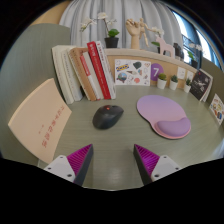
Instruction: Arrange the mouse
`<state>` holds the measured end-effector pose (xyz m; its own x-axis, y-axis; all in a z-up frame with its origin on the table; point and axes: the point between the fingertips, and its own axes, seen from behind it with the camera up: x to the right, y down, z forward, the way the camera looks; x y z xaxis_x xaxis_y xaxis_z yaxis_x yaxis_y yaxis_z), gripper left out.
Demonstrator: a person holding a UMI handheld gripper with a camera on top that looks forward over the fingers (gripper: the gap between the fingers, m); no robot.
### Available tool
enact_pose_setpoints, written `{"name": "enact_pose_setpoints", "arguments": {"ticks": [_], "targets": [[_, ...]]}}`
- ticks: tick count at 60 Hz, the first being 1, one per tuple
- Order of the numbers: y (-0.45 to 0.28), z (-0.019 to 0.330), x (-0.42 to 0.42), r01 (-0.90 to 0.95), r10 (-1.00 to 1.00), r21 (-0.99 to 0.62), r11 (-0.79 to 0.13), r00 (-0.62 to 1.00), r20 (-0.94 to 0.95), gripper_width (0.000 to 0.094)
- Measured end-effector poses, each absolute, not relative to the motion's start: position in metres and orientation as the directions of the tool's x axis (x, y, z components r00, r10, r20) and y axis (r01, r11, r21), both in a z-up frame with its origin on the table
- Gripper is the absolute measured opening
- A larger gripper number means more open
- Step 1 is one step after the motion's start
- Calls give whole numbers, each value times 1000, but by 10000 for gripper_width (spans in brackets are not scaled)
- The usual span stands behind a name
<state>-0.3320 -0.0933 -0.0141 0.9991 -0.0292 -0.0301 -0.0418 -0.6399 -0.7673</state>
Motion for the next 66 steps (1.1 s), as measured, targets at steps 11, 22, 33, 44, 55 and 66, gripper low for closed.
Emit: {"name": "enact_pose_setpoints", "arguments": {"ticks": [11,22,33,44,55,66], "targets": [[-29,-15,-345,-28,-29,-781,-624,999,-12,814],[18,-14,-358,-8,-3,-781,-624,1000,-8,807],[48,-14,-366,0,10,-778,-628,1000,-9,786],[62,-15,-375,24,47,-771,-637,999,-8,651],[64,-16,-377,43,77,-757,-652,997,-10,505],[62,-19,-375,63,116,-723,-688,993,-23,358]]}}
